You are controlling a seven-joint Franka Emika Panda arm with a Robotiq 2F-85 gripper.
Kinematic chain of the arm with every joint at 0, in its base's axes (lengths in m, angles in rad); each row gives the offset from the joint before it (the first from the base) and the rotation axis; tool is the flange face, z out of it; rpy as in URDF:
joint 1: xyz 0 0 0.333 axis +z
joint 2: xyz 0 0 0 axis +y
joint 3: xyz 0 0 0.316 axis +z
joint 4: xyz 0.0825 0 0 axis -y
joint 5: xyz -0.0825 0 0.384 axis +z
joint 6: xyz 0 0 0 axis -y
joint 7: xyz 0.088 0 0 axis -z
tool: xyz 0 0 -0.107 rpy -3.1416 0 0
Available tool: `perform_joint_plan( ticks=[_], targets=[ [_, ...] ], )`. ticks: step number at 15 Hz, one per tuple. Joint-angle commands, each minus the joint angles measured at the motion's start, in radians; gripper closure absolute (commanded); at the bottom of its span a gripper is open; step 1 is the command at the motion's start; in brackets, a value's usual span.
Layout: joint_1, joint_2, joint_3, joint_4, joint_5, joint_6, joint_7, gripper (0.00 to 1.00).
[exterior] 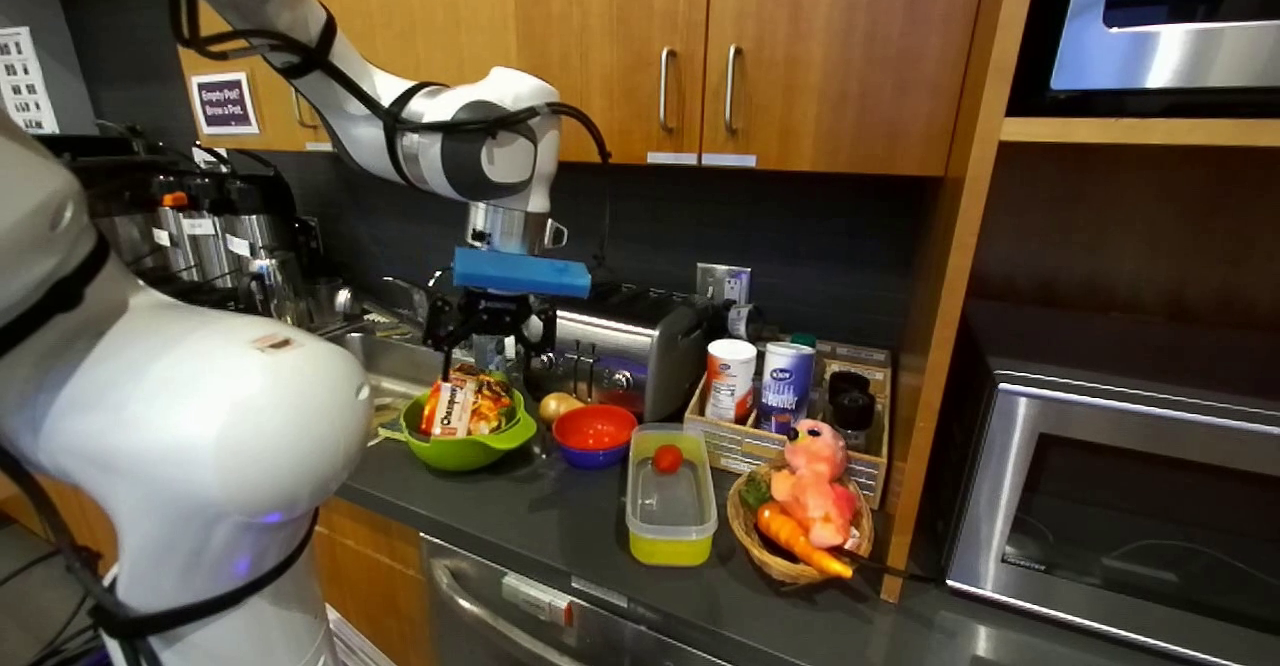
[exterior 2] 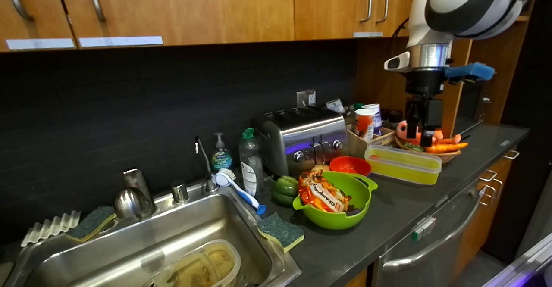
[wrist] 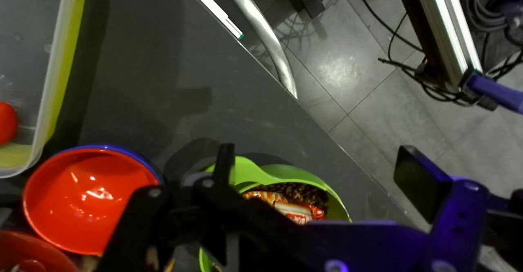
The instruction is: Press the right knob on the toaster
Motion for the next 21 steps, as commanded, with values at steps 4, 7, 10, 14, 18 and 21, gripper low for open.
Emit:
perform_joint_plan(
  ticks=[4,7,10,14,18,21],
  targets=[
    [-0.051,0.034,0.01,0.018,-0.068,-0.057,-0.167,0.0],
    [-0.051,0.029,0.006,0.007,-0.04,-0.047,-0.186,0.0],
    [-0.052,0.029,0.011,0.008,-0.042,-0.049,-0.184,0.0],
    [-0.044,0.036,0.008,0.009,-0.029,-0.029,-0.195,0.0],
    [0.003,0.038,-0.018,0.008,0.081,0.119,-0.294,0.0],
    [0.041,0.041,-0.04,0.008,0.173,0.211,-0.417,0.0]
  ],
)
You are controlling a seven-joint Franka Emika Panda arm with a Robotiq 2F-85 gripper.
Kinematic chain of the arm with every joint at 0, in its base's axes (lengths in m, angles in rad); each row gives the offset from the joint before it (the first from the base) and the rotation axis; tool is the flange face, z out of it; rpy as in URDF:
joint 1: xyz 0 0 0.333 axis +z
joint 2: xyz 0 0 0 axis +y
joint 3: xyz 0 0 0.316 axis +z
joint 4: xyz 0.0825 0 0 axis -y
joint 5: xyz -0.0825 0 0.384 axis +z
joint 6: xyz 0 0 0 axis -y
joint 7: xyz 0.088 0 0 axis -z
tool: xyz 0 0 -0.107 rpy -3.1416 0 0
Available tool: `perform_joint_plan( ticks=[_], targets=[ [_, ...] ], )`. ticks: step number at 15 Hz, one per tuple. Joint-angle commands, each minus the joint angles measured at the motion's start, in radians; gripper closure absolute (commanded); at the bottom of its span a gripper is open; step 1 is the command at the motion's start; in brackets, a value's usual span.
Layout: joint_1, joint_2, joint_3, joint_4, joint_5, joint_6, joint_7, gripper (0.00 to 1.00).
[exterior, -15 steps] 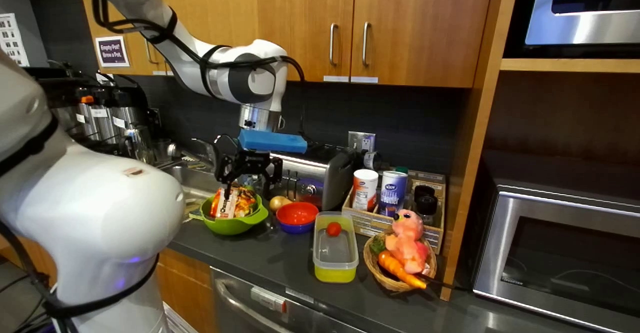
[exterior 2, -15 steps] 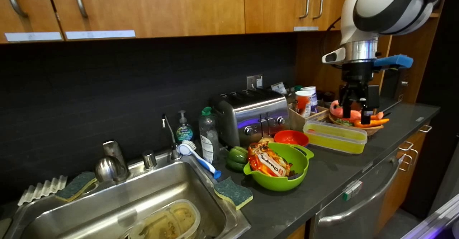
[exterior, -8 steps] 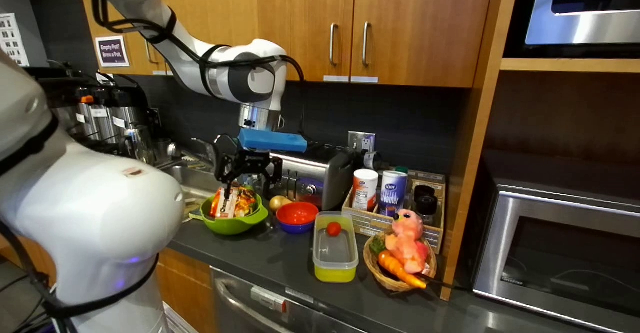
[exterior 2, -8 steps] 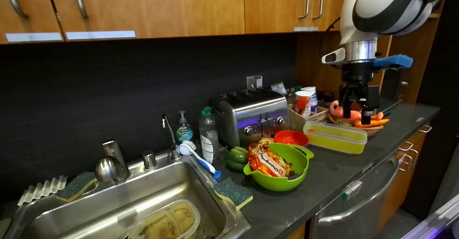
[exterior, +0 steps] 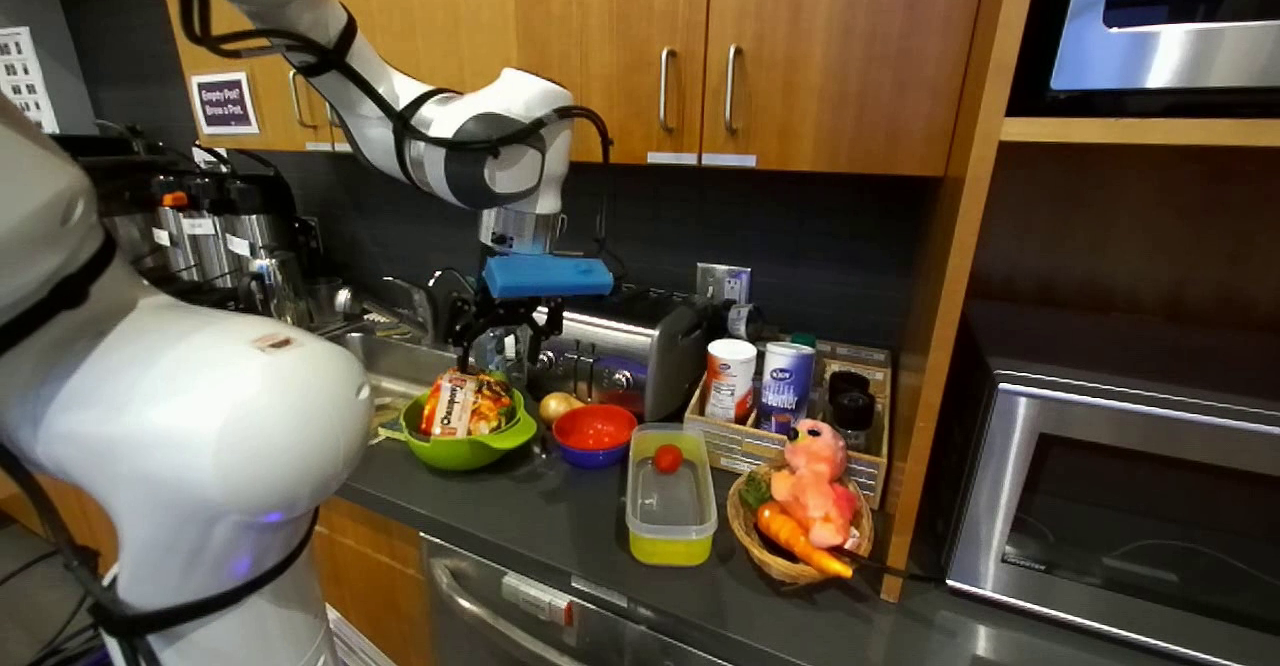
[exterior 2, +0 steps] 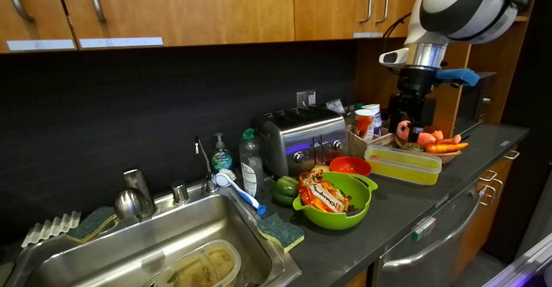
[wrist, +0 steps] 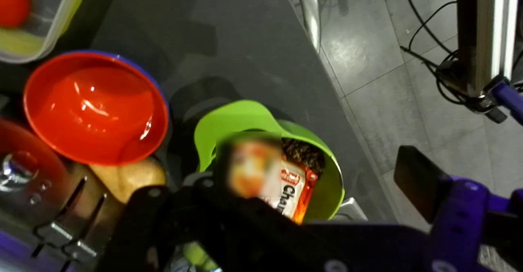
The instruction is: Press the right knob on the toaster
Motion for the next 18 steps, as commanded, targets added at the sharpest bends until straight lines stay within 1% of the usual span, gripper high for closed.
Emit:
perform_joint_plan(
  ticks=[1,3,5,8,11,15,16,17,18],
  targets=[
    [0.049,0.011,-0.037,0.001,0.09,0.099,-0.155,0.0],
    [0.069,0.012,-0.052,0.001,0.122,0.119,-0.26,0.0],
    [0.083,0.018,-0.065,0.001,0.142,0.111,-0.366,0.0],
    [0.072,0.043,-0.067,0.001,0.142,0.105,-0.483,0.0],
    [0.06,0.074,-0.08,0.0,0.158,0.093,-0.571,0.0],
    [0.038,0.109,-0.078,0.004,0.196,0.105,-0.636,0.0],
    [0.035,0.117,-0.077,0.008,0.213,0.106,-0.65,0.25],
    [0.033,0.125,-0.075,0.01,0.23,0.11,-0.663,0.27],
    [0.031,0.131,-0.072,0.011,0.249,0.119,-0.671,0.32]
  ],
)
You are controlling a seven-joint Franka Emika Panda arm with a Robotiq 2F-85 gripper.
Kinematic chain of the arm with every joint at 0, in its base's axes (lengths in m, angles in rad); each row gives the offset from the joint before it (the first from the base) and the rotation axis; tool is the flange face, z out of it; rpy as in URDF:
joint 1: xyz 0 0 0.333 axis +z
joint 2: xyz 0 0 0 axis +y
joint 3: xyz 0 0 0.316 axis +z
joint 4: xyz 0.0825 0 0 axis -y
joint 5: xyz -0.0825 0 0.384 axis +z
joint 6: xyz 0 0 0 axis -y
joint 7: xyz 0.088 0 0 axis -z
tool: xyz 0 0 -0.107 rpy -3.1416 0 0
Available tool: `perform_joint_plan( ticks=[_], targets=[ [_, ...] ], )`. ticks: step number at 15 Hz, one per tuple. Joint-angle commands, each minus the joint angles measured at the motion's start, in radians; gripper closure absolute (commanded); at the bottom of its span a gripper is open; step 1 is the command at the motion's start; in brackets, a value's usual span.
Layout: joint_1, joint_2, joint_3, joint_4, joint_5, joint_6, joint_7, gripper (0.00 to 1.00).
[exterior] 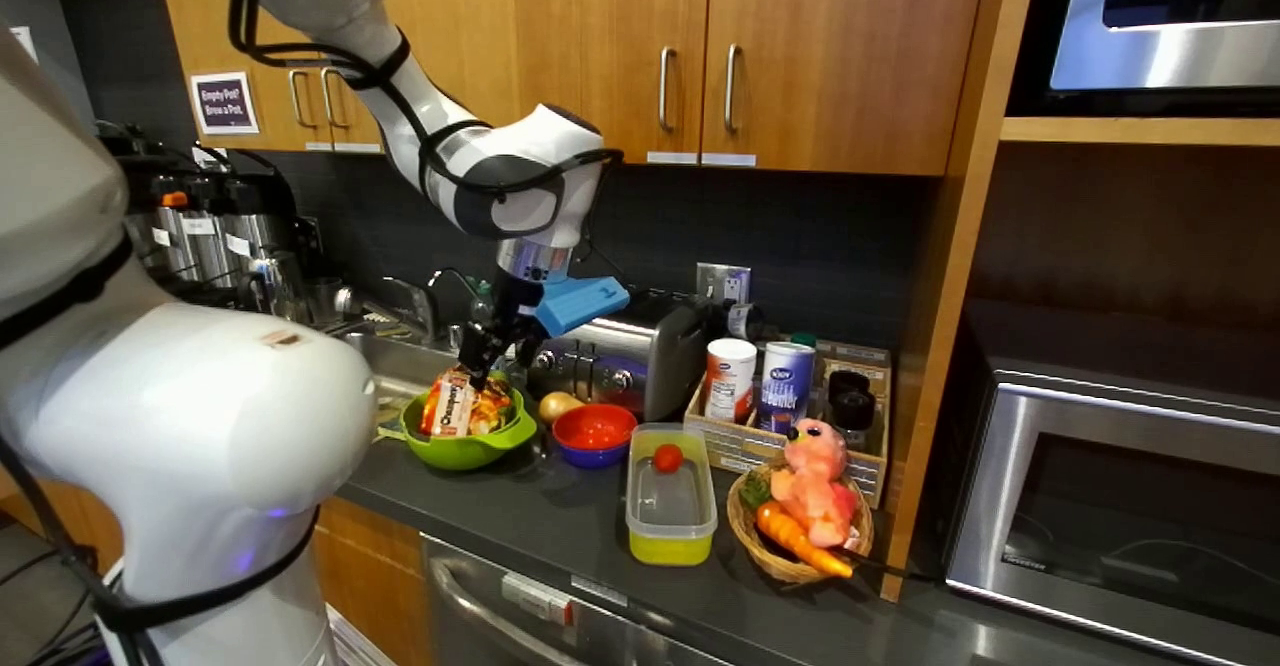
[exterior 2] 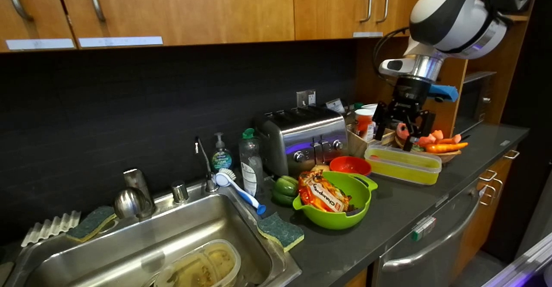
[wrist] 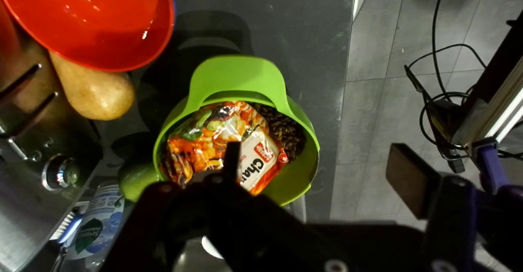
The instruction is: Press the right knob on the toaster
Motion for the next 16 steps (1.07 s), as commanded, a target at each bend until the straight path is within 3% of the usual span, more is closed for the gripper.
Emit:
perform_joint_plan(
  ticks=[1,5,9,11,16],
  targets=[
    [-0.012,0.036,0.009,0.012,0.077,0.039,-0.061,0.39],
    [0.004,0.074,0.013,0.006,0.21,0.146,-0.095,0.71],
    [0.024,0.16,0.029,0.032,0.499,0.346,-0.131,1.0],
    [0.082,0.197,-0.007,0.054,0.67,0.426,-0.165,1.0],
    [0.137,0.281,0.009,0.121,1.029,0.512,-0.3,1.0]
  ],
)
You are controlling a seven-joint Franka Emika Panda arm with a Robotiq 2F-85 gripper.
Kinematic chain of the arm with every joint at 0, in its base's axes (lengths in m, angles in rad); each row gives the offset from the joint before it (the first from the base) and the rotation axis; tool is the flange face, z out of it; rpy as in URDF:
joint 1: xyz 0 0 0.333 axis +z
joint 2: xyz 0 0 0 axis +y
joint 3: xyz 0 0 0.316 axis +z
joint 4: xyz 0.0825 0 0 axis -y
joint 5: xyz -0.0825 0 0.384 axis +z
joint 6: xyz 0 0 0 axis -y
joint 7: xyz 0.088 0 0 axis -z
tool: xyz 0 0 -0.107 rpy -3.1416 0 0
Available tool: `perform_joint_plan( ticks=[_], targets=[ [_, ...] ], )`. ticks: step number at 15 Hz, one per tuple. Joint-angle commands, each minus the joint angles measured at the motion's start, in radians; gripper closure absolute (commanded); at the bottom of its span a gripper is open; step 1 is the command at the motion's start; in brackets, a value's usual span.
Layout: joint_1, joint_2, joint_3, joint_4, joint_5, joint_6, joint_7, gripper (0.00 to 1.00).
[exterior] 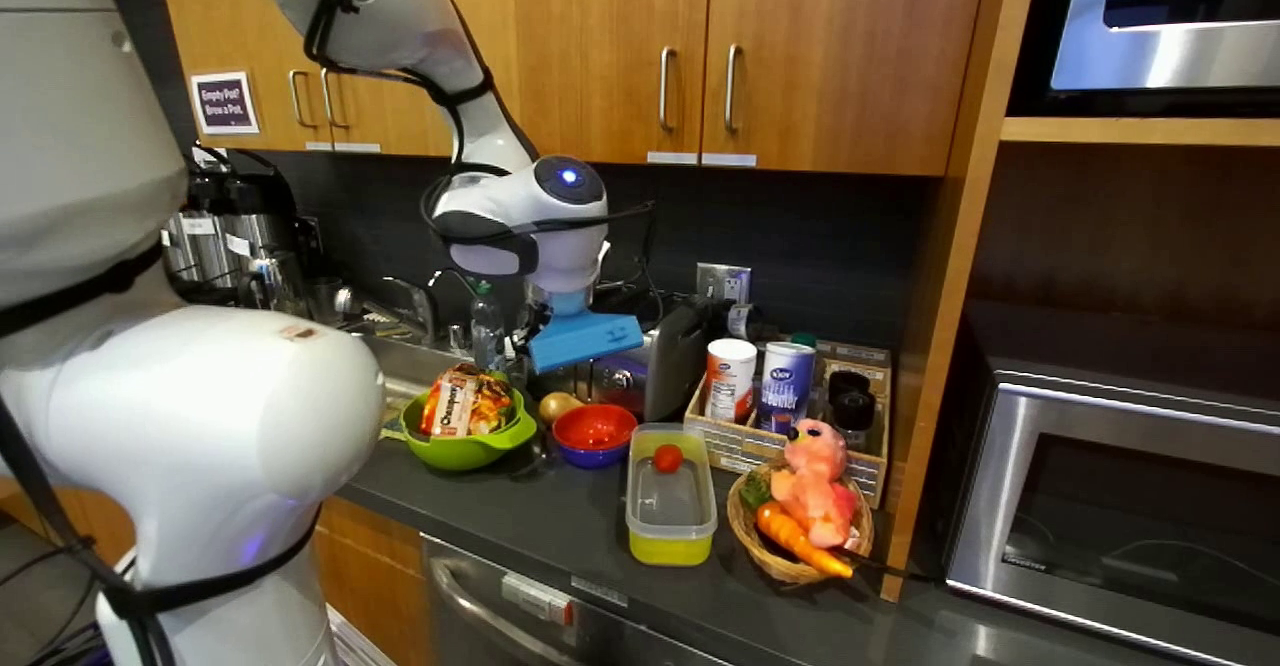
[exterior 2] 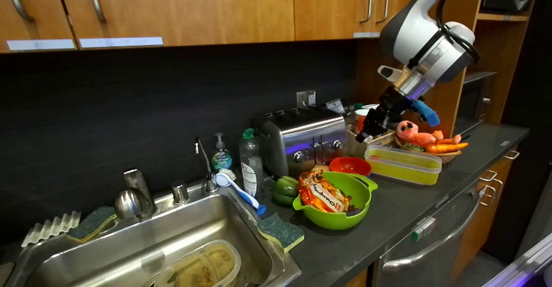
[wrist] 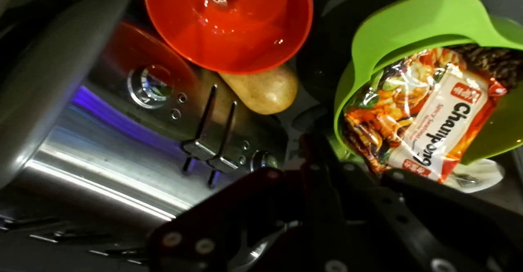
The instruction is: Press the right knob on the toaster
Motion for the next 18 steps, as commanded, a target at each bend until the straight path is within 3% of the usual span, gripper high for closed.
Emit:
perform_joint_plan(
  ticks=[1,4,8,18],
  targets=[
    [0.042,0.076,0.006,0.067,0.214,0.058,-0.104,1.0],
    [0.052,0.112,0.017,0.103,0.387,0.09,-0.203,1.0],
    [0.043,0.181,0.016,0.148,0.537,0.068,-0.281,1.0],
    [0.041,0.347,0.009,0.259,0.656,0.041,-0.361,1.0]
  ],
)
